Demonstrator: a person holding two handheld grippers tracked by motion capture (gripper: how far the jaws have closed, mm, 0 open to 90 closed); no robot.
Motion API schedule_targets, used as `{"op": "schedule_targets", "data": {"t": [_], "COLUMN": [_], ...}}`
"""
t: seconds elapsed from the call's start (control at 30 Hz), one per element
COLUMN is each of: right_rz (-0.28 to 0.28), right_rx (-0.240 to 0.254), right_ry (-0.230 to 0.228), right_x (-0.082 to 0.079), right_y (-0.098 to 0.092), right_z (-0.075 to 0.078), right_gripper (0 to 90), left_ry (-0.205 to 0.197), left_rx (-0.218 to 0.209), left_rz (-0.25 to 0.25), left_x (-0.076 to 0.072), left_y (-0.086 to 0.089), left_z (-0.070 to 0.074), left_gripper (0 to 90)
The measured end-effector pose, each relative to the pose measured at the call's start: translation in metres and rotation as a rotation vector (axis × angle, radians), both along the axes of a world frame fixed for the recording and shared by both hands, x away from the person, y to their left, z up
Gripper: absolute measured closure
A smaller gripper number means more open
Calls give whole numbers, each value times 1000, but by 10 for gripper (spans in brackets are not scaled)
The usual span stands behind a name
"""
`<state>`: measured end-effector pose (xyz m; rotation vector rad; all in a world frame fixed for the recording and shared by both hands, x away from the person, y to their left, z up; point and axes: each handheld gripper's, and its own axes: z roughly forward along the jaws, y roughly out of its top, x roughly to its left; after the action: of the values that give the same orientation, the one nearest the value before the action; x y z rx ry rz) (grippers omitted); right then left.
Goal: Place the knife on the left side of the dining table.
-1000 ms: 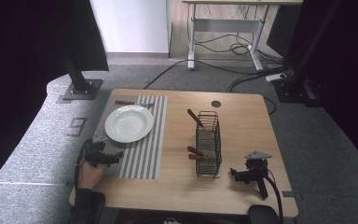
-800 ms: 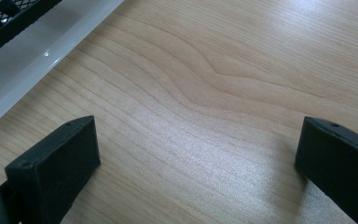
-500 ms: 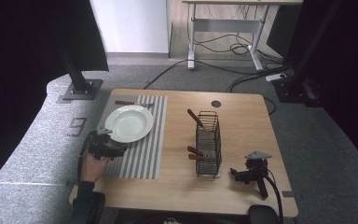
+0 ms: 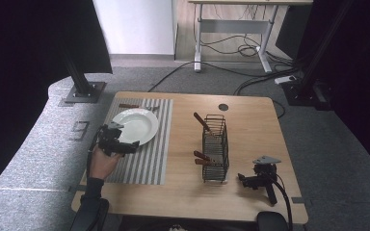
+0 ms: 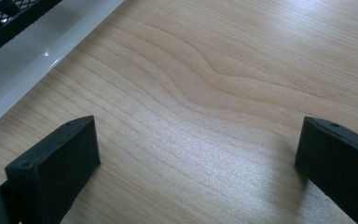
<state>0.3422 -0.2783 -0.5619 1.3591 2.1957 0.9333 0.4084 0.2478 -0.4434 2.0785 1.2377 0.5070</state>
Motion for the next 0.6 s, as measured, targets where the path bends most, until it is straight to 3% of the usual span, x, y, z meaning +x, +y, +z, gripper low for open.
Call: {"op": "schedule_targets", "data": {"t": [0.6], "right_rz": [-2], "right_rx": [1], "right_ry": [2], "right_x": [0], "right_y": [0], "right_z": [0], "right_gripper": [0], "left_ry": [2], "left_rx": [-35], "left_rz": [-45], "left_x": [12], "left_y": [-30], "left_z": [32], "left_gripper": [0]}}
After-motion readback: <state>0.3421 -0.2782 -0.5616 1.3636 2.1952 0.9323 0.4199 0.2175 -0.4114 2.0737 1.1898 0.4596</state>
